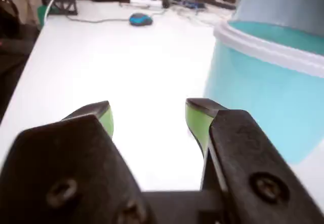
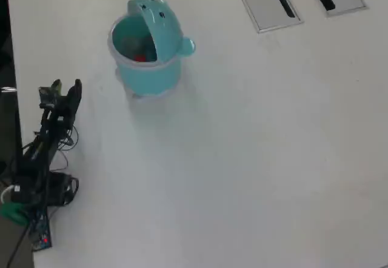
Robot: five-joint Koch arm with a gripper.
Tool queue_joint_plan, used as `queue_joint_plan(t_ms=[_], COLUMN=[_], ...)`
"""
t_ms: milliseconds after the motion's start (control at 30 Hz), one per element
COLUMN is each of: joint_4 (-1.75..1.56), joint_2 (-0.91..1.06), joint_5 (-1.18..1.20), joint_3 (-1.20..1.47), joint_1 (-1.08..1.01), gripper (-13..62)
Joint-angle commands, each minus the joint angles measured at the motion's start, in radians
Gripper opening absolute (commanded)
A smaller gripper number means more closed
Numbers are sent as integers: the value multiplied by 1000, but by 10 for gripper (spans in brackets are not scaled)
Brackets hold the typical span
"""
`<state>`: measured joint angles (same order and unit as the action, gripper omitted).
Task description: Grasp RGB lego blocks and put them in the bin one by one.
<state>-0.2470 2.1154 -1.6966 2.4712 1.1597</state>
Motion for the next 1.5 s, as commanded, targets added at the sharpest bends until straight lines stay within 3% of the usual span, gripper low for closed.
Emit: queue_joint_plan(t_ms=[0, 333, 733, 1067, 1467], joint_4=[-63, -69, -57, -46, 164], joint_2=[52, 150, 173, 169, 78], joint_5=[-11, -11, 23, 124, 137], joint_3=[12, 344, 500, 511, 302], joint_1=[31, 152, 184, 316, 411], gripper=[255, 254, 254, 255, 263])
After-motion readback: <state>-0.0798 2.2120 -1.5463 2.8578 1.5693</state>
